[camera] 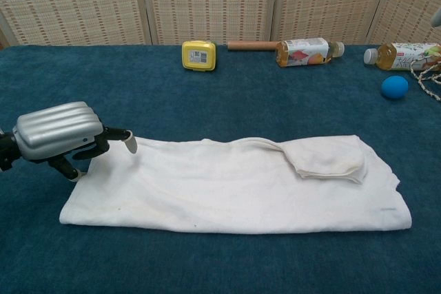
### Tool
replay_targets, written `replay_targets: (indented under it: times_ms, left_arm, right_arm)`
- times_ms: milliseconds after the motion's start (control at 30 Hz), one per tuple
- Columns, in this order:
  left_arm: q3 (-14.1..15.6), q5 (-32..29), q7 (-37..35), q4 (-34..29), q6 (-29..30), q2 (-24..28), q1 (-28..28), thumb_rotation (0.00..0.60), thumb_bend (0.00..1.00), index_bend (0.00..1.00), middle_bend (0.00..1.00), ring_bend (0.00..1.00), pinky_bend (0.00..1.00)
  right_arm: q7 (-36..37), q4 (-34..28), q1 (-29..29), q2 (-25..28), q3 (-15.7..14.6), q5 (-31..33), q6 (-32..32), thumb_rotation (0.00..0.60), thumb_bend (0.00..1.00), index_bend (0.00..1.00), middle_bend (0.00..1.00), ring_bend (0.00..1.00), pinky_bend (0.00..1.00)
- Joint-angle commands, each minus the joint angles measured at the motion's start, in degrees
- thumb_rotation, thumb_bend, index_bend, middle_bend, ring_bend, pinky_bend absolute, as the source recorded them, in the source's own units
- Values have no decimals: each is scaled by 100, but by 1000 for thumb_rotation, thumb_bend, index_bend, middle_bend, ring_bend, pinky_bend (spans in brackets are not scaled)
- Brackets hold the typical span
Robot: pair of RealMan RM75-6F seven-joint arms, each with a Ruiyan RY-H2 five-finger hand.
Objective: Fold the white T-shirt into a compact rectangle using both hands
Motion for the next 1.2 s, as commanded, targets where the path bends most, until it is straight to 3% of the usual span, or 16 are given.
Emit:
replay_targets:
  times_ms: [33,733,1200]
  left_arm:
    - [26,-19,-110,-80,-26,16,-40,600,197,381,911,855,962]
    - [79,-151,-233,-414,-150,43,-102,600,269,606,935,860,961]
    - [131,-153,-134,-588,-175,60,-102,600,459,689,939,862,961]
  right_arm:
    - [31,23,-20,-10,14,8,20,600,331,325,953,979,1000]
    - [275,165,-83,-73,118,-112,184,600,331,342,954,979,1000]
    - [441,271,-101,-124,173,-206,298,600,331,359,961,981,1000]
